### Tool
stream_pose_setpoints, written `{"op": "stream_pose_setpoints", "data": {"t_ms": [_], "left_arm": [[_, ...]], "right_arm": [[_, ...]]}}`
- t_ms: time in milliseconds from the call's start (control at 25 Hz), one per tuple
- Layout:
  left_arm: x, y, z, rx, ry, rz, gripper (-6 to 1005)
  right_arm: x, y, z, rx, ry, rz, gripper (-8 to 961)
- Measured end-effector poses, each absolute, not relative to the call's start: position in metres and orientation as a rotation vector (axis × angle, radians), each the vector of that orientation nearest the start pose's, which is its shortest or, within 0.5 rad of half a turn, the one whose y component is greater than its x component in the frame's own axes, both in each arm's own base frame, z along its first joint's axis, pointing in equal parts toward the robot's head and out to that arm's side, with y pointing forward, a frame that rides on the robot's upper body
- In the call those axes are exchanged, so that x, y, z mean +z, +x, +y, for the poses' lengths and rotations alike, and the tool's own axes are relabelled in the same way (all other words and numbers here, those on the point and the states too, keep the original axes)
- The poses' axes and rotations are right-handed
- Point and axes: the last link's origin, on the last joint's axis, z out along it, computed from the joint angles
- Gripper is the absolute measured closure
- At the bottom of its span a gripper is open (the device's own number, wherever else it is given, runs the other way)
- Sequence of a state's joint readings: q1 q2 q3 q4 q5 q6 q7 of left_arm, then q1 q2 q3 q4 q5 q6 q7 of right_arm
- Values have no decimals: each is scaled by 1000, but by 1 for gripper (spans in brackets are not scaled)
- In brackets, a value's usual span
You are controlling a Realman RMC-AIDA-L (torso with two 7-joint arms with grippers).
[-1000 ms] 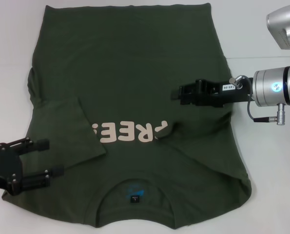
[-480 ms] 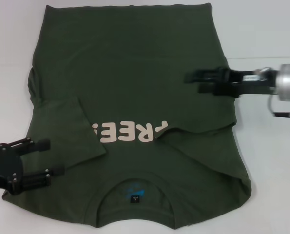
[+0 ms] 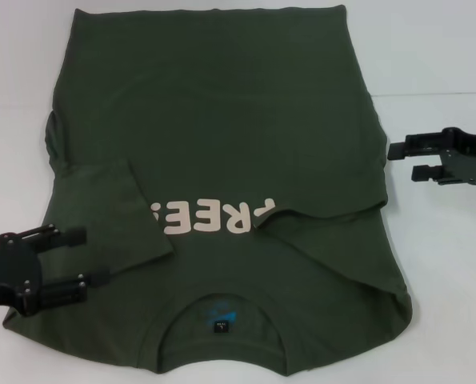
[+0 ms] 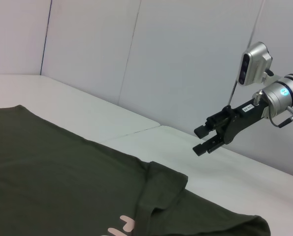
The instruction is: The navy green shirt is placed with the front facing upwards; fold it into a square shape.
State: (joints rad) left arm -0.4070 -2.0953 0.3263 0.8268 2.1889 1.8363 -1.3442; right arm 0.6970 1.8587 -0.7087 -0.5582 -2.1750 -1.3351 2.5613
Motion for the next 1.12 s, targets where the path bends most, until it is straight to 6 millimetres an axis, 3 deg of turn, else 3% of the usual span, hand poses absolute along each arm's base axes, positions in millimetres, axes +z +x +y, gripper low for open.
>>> {"op": "stream_pose_setpoints", "data": {"t_ms": [520, 720, 1120], "left_arm": [[52, -306, 275, -739, -2614, -682, 189], [52, -309, 274, -726, -2611, -693, 189], [51, -309, 273, -724, -2611, -697, 189]], "right_arm": [[61, 233, 437, 172, -2040, 1895, 202], [48, 231, 438, 81, -2040, 1867, 213], [36, 246, 432, 17, -2005, 1858, 234]]}}
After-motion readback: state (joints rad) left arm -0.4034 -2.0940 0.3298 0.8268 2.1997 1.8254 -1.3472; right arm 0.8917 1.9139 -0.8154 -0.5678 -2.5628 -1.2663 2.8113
